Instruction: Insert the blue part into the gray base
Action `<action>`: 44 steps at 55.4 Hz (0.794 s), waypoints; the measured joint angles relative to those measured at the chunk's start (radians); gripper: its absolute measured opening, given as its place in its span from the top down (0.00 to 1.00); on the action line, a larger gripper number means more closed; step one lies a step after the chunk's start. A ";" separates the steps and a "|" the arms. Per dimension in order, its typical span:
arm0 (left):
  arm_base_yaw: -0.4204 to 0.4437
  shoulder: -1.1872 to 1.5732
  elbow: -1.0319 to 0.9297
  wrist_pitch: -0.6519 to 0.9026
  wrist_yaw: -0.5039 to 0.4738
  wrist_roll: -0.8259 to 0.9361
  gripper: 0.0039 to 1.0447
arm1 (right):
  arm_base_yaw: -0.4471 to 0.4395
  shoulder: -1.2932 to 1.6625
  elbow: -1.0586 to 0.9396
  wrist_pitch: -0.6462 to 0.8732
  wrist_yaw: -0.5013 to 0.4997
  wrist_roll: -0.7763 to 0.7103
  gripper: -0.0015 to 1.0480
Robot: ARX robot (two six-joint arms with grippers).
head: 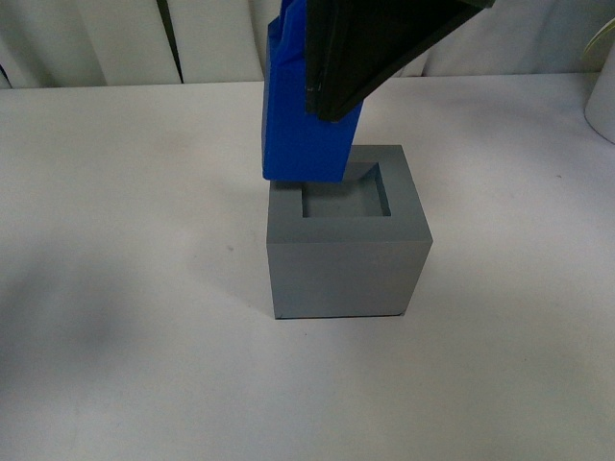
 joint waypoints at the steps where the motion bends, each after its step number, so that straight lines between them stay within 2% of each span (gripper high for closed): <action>1: 0.000 0.000 0.000 0.000 0.000 0.000 0.06 | -0.002 0.000 -0.003 0.000 0.000 0.000 0.55; 44: 0.000 0.000 0.000 0.000 0.000 0.000 0.06 | -0.026 -0.032 -0.057 -0.019 0.010 -0.023 0.55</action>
